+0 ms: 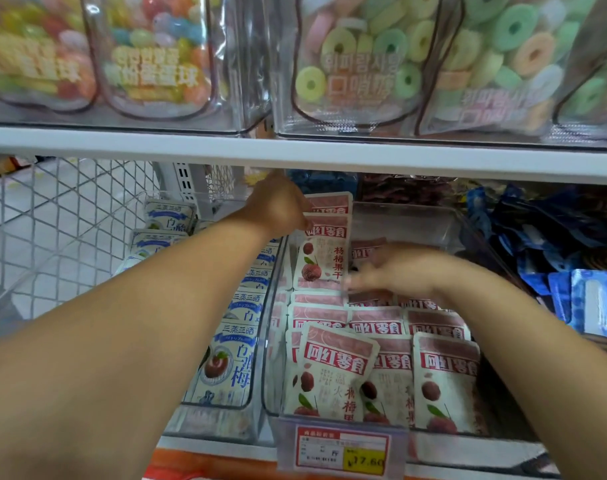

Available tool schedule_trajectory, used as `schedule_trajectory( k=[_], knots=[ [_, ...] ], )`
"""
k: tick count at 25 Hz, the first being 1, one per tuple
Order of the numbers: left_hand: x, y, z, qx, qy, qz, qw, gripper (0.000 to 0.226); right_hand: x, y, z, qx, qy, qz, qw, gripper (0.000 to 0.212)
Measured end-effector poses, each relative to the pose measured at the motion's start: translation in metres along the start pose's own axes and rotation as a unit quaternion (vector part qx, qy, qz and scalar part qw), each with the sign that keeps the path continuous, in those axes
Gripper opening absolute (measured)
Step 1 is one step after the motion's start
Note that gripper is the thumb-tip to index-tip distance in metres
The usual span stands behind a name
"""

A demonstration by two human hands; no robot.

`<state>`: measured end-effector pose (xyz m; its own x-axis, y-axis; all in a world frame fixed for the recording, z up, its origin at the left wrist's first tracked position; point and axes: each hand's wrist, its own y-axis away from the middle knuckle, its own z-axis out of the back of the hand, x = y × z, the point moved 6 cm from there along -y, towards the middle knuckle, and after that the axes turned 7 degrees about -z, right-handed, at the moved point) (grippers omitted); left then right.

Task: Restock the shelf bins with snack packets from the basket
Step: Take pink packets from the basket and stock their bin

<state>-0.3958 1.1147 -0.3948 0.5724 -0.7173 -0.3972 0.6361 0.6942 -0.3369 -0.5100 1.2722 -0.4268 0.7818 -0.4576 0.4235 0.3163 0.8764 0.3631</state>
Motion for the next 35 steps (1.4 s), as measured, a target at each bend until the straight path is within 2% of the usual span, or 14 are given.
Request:
schedule_trajectory(
  k=[2, 3, 5, 8, 11, 13, 15, 17, 19, 22, 28, 32, 35],
  knots=[
    [0.004, 0.001, 0.001, -0.007, 0.009, 0.027, 1.0, 0.036, 0.001, 0.025, -0.019, 0.121, 0.082, 0.022, 0.989, 0.04],
    [0.004, 0.001, 0.0, -0.004, 0.007, 0.034, 0.999, 0.036, 0.0, 0.033, -0.027, 0.148, 0.1, 0.03, 0.984, 0.039],
    [0.005, 0.002, -0.001, -0.001, 0.01, 0.038, 0.999, 0.035, -0.001, 0.034, -0.035, 0.144, 0.073, 0.041, 0.986, 0.03],
    [0.003, 0.004, 0.0, -0.003, 0.02, 0.04, 0.999, 0.033, 0.005, 0.024, -0.014, 0.068, -0.081, 0.064, 0.992, 0.014],
    [0.005, 0.002, -0.003, 0.002, 0.014, 0.029, 0.999, 0.027, 0.01, 0.006, 0.028, -0.061, -0.284, 0.083, 0.953, 0.006],
    [0.008, 0.002, -0.004, -0.004, 0.03, 0.028, 0.999, 0.015, 0.016, -0.002, 0.048, -0.183, -0.29, 0.118, 0.932, 0.008],
    [0.01, 0.001, -0.004, -0.006, 0.038, 0.027, 0.999, 0.012, 0.02, -0.014, 0.041, -0.224, -0.226, 0.121, 0.94, 0.009],
    [0.009, 0.001, -0.004, -0.002, 0.03, 0.025, 0.999, 0.015, 0.015, -0.031, 0.019, -0.186, -0.222, 0.082, 0.954, 0.006],
    [0.009, 0.002, -0.004, -0.004, 0.042, 0.038, 0.998, 0.024, 0.005, -0.039, 0.002, -0.133, -0.305, 0.035, 0.943, 0.007],
    [0.012, 0.002, -0.006, -0.001, 0.057, 0.056, 0.997, 0.033, -0.002, -0.041, -0.007, -0.091, -0.348, 0.01, 0.933, 0.02],
    [0.01, 0.009, -0.002, -0.005, 0.096, 0.076, 0.993, 0.027, 0.006, -0.043, -0.011, -0.125, -0.328, 0.014, 0.936, 0.015],
    [-0.01, 0.033, 0.011, 0.017, 0.162, 0.072, 0.984, 0.031, 0.003, -0.04, -0.018, -0.096, -0.349, -0.002, 0.932, 0.019],
    [-0.019, 0.063, 0.035, -0.001, 0.133, 0.098, 0.986, 0.033, -0.001, -0.02, -0.016, -0.09, -0.321, -0.005, 0.943, 0.017]
  ],
)
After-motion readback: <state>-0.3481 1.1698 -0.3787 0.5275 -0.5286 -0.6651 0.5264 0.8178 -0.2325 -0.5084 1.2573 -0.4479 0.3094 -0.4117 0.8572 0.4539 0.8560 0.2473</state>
